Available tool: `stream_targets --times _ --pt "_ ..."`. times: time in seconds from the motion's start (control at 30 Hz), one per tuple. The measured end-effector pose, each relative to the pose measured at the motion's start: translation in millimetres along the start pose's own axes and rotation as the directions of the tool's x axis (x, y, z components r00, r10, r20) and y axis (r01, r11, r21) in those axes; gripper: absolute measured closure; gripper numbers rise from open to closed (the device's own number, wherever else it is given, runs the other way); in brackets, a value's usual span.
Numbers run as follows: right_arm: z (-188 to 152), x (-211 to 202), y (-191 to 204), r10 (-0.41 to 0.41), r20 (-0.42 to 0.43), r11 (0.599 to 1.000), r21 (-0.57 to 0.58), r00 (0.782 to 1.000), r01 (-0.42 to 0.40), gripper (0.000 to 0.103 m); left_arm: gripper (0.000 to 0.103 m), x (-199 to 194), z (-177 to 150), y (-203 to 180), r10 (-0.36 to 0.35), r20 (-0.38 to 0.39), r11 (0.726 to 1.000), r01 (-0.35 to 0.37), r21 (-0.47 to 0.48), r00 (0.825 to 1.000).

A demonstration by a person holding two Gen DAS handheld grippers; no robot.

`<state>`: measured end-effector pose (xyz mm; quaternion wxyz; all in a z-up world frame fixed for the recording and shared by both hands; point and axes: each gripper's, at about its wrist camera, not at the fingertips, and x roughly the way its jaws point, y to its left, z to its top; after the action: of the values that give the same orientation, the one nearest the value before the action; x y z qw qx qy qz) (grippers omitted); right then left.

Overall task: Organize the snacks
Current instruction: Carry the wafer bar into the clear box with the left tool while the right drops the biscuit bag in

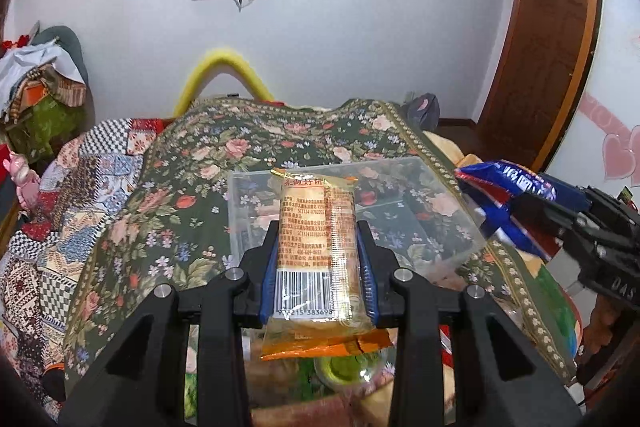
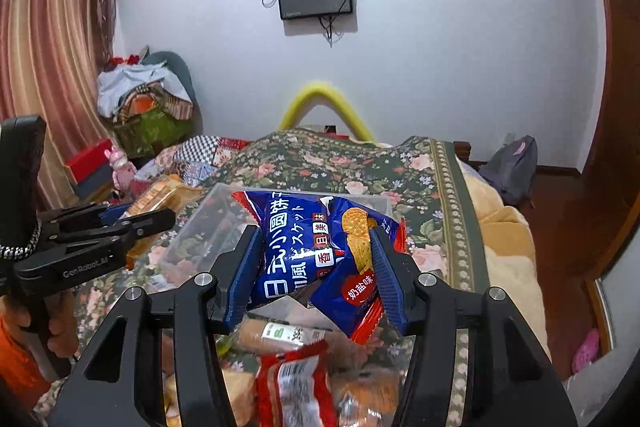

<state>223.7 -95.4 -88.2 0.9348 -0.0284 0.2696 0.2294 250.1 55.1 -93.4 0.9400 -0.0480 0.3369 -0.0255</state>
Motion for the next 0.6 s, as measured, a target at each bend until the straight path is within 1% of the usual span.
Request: stream_targets --times 0.1,0.33,0.47,0.6 --pt "0 15 1 0.02 -0.032 1.0 -0.004 0.999 -0.02 0.052 0.069 21 5 4 0.0 -0.031 1.0 0.0 -0.001 1.0" --pt "-2 54 -3 0.015 -0.119 1.0 -0.017 0.993 -0.018 0.052 0.069 68 3 15 0.007 -0.133 1.0 -0.009 -0.017 0.991" --pt "-5 72 -7 -0.002 -0.172 1.0 -0.024 0.985 -0.002 0.052 0.069 82 -1 16 -0.015 -0.165 1.0 0.012 -0.019 0.986" --pt "-9 79 -8 0.003 -0.207 1.0 -0.017 0.978 -0.006 0.051 0.067 92 -5 14 -0.006 -0.188 1.0 0.004 -0.011 0.982"
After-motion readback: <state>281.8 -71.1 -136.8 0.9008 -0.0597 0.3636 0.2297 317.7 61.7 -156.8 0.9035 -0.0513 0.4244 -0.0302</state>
